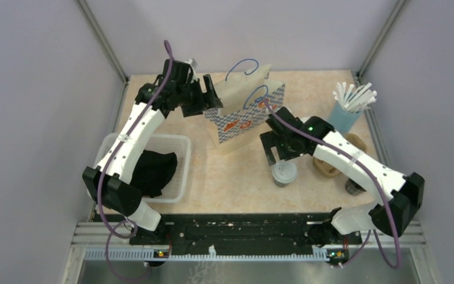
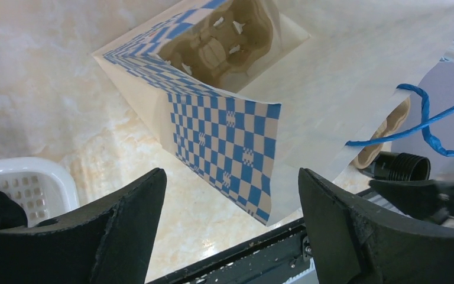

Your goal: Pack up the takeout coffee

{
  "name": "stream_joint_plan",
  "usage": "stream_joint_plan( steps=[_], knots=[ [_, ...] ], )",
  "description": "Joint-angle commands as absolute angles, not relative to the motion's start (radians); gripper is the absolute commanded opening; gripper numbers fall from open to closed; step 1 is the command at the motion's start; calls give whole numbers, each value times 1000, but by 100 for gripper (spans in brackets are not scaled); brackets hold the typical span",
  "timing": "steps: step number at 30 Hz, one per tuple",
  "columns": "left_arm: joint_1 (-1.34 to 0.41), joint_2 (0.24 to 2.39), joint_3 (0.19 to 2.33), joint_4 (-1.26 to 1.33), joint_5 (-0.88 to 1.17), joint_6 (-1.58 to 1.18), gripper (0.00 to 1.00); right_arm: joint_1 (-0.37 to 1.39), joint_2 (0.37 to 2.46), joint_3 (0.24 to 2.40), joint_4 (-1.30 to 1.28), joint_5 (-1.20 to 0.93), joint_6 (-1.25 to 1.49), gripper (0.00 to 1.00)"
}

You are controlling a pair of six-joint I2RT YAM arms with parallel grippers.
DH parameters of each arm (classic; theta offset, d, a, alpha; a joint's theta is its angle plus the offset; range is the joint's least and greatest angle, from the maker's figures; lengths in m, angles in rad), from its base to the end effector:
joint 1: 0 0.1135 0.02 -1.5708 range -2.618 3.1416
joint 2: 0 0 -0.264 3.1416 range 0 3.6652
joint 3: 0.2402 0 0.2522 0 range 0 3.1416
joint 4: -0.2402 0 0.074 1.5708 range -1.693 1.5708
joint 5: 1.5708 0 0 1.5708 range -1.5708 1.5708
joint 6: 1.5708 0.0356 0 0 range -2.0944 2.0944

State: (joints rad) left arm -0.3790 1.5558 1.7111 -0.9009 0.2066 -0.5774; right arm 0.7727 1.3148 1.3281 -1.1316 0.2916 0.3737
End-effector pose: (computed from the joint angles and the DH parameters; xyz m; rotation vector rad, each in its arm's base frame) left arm 0.3027 -0.1284 0.4008 -0.1296 2.4050 -0.7061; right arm 0.1823 0.1634 0.3349 -0.4303 2.5731 0.0038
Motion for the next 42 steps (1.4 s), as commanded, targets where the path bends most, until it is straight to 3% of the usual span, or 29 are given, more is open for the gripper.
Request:
stream_joint_plan(
  steps=[1,15,32,42],
  knots=[
    [-428,1558,1732,-888,156,-611,88,811,1378,1298,-1135,324,483,99],
    [-460,1584,1735,-899,155,-592,86,742,1315,1101,-970,295,564,92],
    [-459,1601,1736,-906,165,-577,86,740,1293,1048,-934,286,578,90],
    [-460,1603,1736,-914,166,-574,86,740,1292,1033,-920,271,580,84]
  ],
)
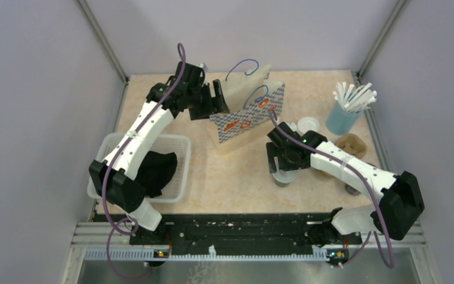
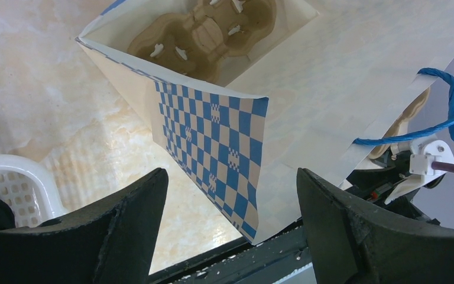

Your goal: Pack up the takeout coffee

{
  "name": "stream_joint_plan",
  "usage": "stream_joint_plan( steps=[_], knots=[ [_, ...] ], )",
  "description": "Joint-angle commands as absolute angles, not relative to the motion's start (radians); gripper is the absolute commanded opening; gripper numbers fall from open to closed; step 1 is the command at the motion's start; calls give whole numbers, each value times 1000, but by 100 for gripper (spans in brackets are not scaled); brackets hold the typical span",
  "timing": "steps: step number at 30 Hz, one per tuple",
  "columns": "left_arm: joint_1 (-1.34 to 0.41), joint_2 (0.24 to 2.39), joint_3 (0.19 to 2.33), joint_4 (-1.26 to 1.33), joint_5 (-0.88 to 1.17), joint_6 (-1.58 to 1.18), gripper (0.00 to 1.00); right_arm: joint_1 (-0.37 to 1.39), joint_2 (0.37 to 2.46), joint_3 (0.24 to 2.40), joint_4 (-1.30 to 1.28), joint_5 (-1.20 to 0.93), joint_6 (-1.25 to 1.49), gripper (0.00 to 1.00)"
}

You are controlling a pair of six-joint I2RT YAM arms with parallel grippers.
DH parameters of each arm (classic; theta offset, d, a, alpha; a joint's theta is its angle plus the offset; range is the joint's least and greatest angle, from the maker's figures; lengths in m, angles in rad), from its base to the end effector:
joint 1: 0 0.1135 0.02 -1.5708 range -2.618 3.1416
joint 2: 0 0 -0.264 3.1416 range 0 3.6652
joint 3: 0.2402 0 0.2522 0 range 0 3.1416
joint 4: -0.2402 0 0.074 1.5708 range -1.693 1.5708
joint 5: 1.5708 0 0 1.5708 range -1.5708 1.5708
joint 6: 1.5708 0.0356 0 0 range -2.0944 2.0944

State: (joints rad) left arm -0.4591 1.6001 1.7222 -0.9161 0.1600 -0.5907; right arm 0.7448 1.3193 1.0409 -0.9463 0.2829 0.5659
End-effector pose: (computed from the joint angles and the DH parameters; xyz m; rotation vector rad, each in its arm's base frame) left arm 0.3023 -0.1558 0.3889 -0.0813 2.4616 -0.6756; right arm 0.1854 0.1574 0.2578 -0.1741 2.6927 -0.0172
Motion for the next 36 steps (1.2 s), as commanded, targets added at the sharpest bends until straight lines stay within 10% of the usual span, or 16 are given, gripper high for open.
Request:
stream_joint_plan(
  steps=[1,22,36],
  knots=[
    [-460,1603,1736,-914,165,-574,86,740,1292,1034,-921,271,580,82],
    [-488,1659,1840,-944,124,-652,75,739,1155,1096,-932,342,494,67],
    [-512,1763,1949,-1022,-85,-512,63,739,1083,1503,-989,505,268,66]
  ],
)
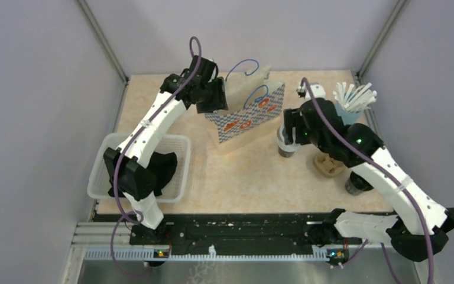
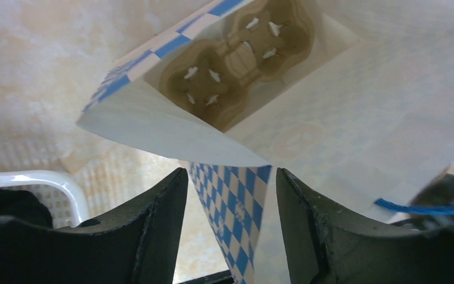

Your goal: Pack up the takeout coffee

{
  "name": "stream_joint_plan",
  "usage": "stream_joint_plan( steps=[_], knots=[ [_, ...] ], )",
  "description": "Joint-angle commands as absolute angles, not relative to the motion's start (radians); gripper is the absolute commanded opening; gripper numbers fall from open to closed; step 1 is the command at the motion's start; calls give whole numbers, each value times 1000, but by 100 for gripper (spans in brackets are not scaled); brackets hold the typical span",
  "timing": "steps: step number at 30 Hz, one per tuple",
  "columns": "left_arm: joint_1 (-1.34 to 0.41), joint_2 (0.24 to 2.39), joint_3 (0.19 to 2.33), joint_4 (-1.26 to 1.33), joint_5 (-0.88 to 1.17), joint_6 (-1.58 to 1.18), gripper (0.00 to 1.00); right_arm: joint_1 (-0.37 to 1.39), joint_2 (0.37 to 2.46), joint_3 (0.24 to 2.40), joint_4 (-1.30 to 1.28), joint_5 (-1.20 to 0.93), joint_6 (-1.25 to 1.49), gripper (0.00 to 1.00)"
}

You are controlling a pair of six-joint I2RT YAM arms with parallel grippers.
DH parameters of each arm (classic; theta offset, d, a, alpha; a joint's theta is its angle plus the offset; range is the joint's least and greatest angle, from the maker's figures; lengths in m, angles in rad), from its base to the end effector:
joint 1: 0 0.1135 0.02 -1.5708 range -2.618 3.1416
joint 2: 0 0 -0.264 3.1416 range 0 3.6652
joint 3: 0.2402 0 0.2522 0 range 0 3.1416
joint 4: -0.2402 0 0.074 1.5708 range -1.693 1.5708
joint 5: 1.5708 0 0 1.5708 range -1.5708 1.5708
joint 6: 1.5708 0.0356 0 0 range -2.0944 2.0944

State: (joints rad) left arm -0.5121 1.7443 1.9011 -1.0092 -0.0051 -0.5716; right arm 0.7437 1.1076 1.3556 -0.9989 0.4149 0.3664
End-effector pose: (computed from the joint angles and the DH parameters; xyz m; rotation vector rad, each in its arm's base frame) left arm 0.3229 -0.1813 0.3885 -0.0762 2.4809 -0.4752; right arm 0.1589 0.1267 0.3953 -0.2186 2.2369 0.1122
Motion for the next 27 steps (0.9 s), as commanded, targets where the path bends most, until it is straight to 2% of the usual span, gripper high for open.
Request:
stream_joint_plan(
  steps=[1,4,11,17,19,21,23,27],
  knots=[
    [-511,1770,1957,-1024,-92,-507,62,739,1091,1536,-984,517,252,65],
    [-510,1791,1991,-1037,-119,-482,59,739,1122,1639,-972,542,202,63],
    [-500,1846,2067,-1042,-158,-391,41,726,1193,1770,-944,549,102,61],
    [-475,1870,2086,-1009,-331,-208,35,719,1241,1820,-932,492,107,60],
    [-450,1876,2093,-988,-374,-182,37,718,1256,1837,-935,476,116,60],
    [-422,1897,2135,-989,-379,-179,46,715,1269,1857,-941,457,126,60],
    [-408,1923,2208,-1010,-367,-191,48,712,1284,1880,-951,439,131,59],
    [-405,1915,2307,-1062,-336,-280,70,709,1291,1894,-953,411,131,58]
  ],
)
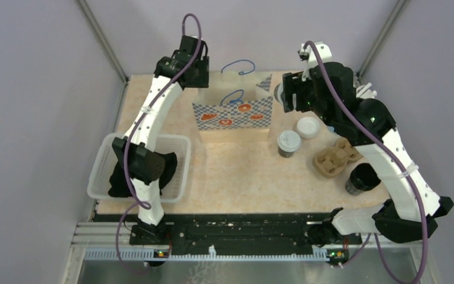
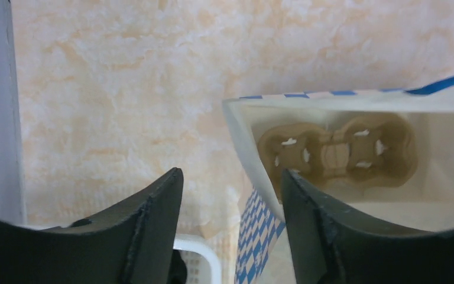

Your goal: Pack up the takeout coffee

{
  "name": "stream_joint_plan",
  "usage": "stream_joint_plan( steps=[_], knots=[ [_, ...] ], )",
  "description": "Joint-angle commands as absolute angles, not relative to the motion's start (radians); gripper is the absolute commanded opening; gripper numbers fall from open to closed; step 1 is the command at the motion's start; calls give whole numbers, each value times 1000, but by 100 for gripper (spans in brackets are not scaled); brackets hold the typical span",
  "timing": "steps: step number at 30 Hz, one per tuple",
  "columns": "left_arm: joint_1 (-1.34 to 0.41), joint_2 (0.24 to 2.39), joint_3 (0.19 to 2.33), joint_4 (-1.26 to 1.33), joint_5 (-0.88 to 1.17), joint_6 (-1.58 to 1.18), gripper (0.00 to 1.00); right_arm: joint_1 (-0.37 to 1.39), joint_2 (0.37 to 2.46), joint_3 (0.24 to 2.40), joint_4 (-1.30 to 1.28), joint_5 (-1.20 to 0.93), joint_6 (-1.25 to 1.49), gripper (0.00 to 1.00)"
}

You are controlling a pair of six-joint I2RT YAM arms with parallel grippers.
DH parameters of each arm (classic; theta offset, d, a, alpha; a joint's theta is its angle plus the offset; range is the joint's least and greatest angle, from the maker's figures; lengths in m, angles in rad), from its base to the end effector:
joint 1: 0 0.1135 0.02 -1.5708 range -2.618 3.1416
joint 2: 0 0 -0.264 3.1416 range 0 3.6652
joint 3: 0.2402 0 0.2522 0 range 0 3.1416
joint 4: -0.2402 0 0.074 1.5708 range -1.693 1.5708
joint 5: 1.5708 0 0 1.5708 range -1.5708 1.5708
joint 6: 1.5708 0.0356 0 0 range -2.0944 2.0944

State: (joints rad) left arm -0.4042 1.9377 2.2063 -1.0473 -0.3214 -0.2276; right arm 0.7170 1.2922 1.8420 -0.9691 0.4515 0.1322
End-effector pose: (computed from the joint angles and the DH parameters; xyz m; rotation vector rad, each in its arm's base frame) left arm 0.3829 -0.1516 0.4071 0.0475 2.3003 0.0555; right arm 0.1774 0.1340 0.5033 -0.2803 1.9272 0.1120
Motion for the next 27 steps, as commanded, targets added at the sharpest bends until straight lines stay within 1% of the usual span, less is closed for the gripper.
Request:
stream_joint_plan(
  steps=[1,3,5,8,11,12,18,21,24,27],
  knots=[
    [-405,1898,2310,-1087,-333,-327,74,708,1291,1893,-950,403,130,58],
    [-405,1857,2295,-1151,-313,-419,83,708,1283,1885,-942,389,125,58],
    [-395,1821,2284,-1239,-275,-533,84,708,1267,1865,-928,377,117,58],
    [-369,1744,2214,-1310,-131,-714,87,707,1234,1829,-901,363,111,58],
    [-364,1657,2090,-1276,-13,-901,85,706,1204,1796,-880,348,117,58],
    [-364,1633,2033,-1241,62,-952,84,706,1192,1785,-873,341,119,58],
    [-360,1606,1881,-1170,253,-1305,77,707,1149,1747,-848,336,135,57],
    [-356,1596,1807,-1129,271,-1458,77,707,1138,1739,-842,353,129,57],
    [-349,1582,1748,-1071,248,-1573,77,707,1132,1740,-844,376,125,57],
    [-338,1575,1723,-1018,230,-1625,78,707,1128,1758,-869,389,132,57]
  ],
)
